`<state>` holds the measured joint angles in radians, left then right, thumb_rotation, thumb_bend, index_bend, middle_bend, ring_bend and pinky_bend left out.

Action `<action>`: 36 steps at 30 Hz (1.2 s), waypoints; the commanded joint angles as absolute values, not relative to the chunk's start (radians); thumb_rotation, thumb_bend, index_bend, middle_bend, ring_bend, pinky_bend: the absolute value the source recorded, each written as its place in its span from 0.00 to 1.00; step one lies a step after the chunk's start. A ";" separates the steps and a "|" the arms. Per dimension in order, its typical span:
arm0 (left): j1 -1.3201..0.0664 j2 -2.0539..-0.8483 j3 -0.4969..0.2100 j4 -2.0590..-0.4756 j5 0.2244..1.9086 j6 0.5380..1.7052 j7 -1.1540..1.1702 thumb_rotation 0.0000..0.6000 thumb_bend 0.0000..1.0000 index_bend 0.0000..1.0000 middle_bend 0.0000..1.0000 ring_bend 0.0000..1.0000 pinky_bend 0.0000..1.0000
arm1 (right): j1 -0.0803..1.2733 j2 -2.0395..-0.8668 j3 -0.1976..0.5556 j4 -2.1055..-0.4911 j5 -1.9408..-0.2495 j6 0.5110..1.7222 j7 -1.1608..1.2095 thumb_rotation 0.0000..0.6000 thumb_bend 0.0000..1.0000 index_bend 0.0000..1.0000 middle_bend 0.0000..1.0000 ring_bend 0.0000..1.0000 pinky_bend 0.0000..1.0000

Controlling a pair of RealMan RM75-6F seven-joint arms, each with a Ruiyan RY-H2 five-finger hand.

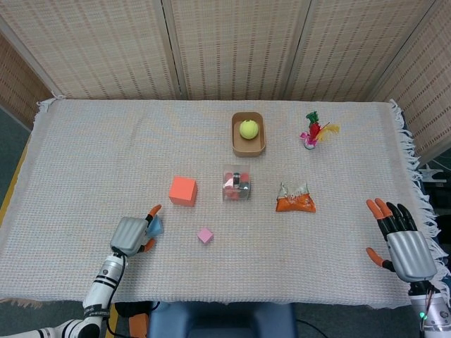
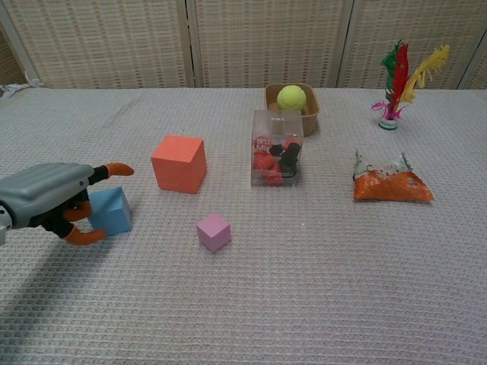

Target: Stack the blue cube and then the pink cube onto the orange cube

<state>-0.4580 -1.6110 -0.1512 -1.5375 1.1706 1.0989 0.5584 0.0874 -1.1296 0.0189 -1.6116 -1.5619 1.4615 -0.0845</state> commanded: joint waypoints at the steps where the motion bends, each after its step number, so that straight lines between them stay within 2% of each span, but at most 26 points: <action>1: -0.463 -1.628 -0.153 -1.519 1.151 1.117 0.575 1.00 0.30 0.12 1.00 1.00 1.00 | 0.086 -1.128 0.020 -1.612 -1.561 1.465 -0.082 1.00 0.14 0.00 0.00 0.00 0.00; 9: -0.465 -1.657 -0.146 -1.492 1.146 1.174 0.614 1.00 0.30 0.28 1.00 1.00 1.00 | 0.086 -1.123 0.018 -1.614 -1.562 1.461 -0.078 1.00 0.14 0.00 0.00 0.00 0.00; 16: -0.466 -1.672 -0.146 -1.459 1.145 1.195 0.607 1.00 0.31 0.36 1.00 1.00 1.00 | 0.086 -1.124 0.019 -1.615 -1.560 1.461 -0.081 1.00 0.14 0.00 0.00 0.00 0.00; 22: -0.462 -1.670 -0.135 -1.440 1.202 1.241 0.581 1.00 0.31 0.53 1.00 1.00 1.00 | 0.087 -1.126 0.018 -1.615 -1.556 1.455 -0.090 1.00 0.14 0.00 0.00 0.00 0.00; 29: -0.459 -1.648 -0.121 -1.429 1.304 1.307 0.551 1.00 0.33 0.57 1.00 1.00 1.00 | 0.086 -1.128 0.019 -1.616 -1.556 1.457 -0.093 1.00 0.14 0.00 0.00 0.00 0.00; 36: -0.498 -1.628 -0.139 -1.416 1.377 1.313 0.550 1.00 0.33 0.57 1.00 1.00 1.00 | 0.086 -1.130 0.017 -1.616 -1.561 1.459 -0.093 1.00 0.14 0.00 0.00 0.00 0.00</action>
